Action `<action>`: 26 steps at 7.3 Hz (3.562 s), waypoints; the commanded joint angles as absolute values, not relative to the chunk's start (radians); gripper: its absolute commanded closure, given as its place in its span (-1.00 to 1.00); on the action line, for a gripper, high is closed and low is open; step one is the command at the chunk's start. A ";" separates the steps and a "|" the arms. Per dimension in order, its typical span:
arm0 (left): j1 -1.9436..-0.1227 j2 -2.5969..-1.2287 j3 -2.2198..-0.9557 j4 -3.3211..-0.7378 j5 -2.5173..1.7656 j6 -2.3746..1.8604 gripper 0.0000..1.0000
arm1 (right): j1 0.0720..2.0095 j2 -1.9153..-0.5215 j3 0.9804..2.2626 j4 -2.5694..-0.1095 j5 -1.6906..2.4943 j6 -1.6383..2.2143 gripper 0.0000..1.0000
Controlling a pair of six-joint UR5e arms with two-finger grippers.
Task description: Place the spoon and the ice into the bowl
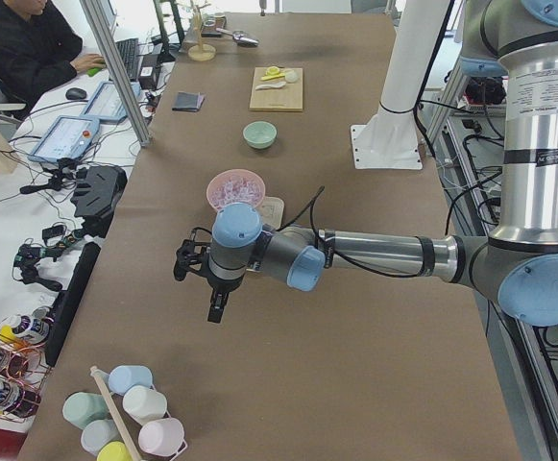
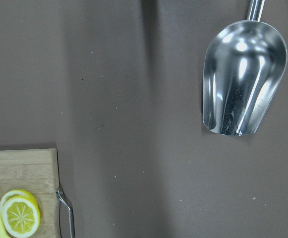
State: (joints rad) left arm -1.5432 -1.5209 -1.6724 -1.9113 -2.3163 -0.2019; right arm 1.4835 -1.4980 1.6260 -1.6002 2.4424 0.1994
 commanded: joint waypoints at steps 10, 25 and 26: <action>-1.413 -1.623 -1.736 -2.085 -2.315 -0.250 -0.96 | 1.471 -1.447 1.706 -1.591 2.460 0.201 -1.00; -0.841 -1.910 -1.723 -2.003 -1.850 -0.850 -0.93 | 1.390 -1.468 1.704 -1.405 2.465 0.328 -1.00; -0.841 -1.911 -1.691 -2.023 -1.851 -0.841 -0.93 | 1.387 -1.468 1.704 -1.405 2.465 0.330 -1.00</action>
